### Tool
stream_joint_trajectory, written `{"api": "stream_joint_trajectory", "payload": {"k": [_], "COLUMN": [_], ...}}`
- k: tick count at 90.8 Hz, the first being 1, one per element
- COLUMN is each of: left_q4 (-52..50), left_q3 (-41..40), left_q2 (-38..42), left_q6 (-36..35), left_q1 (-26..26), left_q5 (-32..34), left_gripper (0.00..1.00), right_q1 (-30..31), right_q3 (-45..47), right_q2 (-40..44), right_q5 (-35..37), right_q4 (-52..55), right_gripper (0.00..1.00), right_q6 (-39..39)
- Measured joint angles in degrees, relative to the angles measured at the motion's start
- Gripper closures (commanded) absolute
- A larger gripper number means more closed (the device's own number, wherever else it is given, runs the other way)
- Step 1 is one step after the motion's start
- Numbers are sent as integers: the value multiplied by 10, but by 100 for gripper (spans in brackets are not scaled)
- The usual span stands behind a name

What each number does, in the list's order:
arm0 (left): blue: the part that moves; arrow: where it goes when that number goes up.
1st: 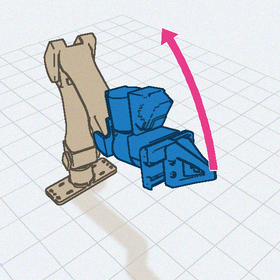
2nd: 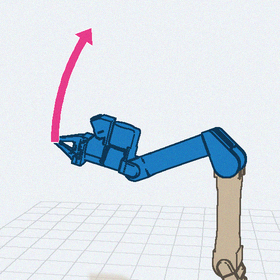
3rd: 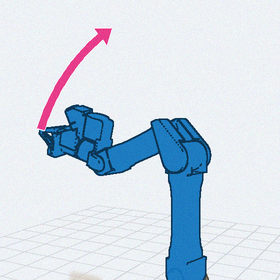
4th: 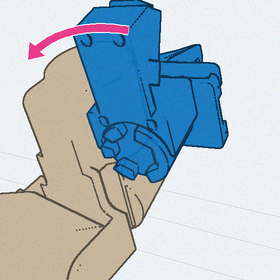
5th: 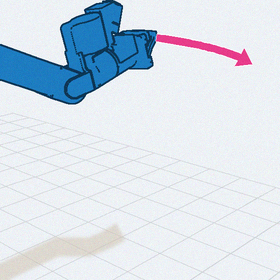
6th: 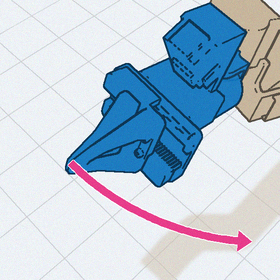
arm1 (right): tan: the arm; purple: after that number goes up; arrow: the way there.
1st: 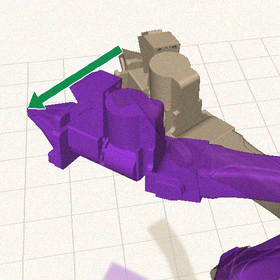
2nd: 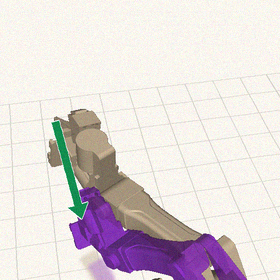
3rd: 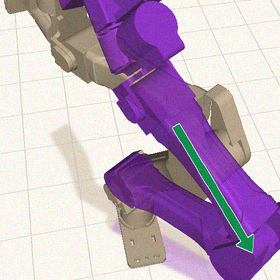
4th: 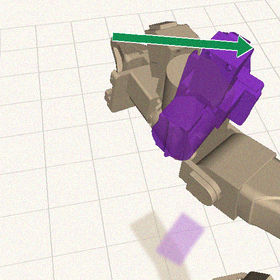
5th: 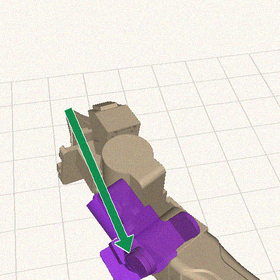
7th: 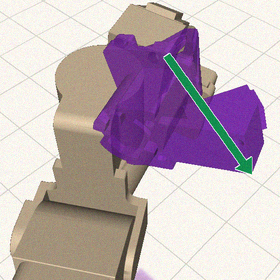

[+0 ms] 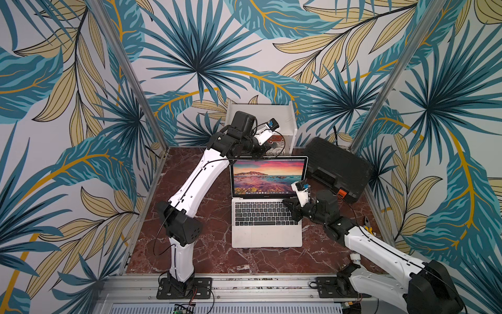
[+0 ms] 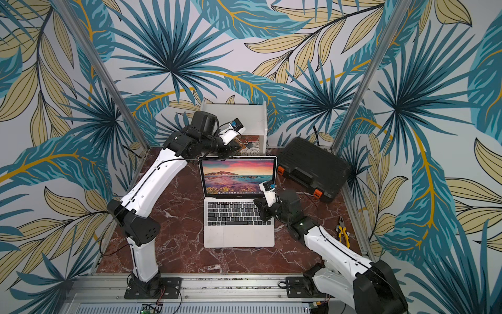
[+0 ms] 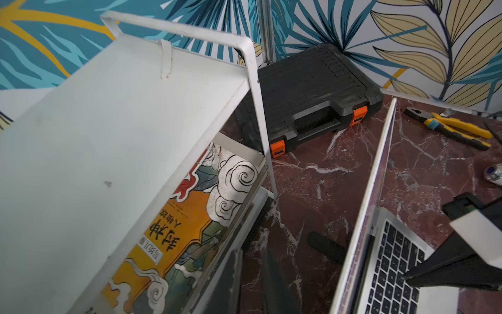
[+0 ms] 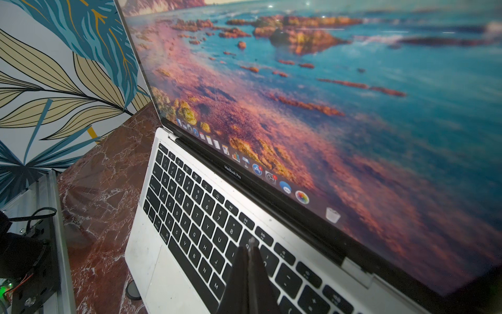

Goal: Close the laptop lid and set it aside
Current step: Close the lid of the laptop.

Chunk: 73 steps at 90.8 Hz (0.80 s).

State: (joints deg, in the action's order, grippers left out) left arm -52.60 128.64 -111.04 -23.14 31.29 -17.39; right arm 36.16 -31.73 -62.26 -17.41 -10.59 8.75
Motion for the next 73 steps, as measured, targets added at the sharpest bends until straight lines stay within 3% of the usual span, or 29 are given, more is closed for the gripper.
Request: {"api": "stream_joint_trajectory", "payload": {"k": [9,31,54,73], "left_q4": [5,17,1,0], "left_q3": [-9,-27,-26,-40], "left_q2": [3,22,28,53], "left_q6": [-1,-10,-37,-61], "left_q1": [4,5,5,5], "left_q5": [-2,-20,-65,-106], "left_gripper": [50,46,25,22], "right_q1": [1,3,3,4], "right_q3": [0,0,0,0], "right_q2": [0,0,0,0], "right_q5": [2,6,7,7], "right_q4": [0,1,2,2], "right_gripper": [100,99,99,99], "right_q6": [0,0,0,0]}}
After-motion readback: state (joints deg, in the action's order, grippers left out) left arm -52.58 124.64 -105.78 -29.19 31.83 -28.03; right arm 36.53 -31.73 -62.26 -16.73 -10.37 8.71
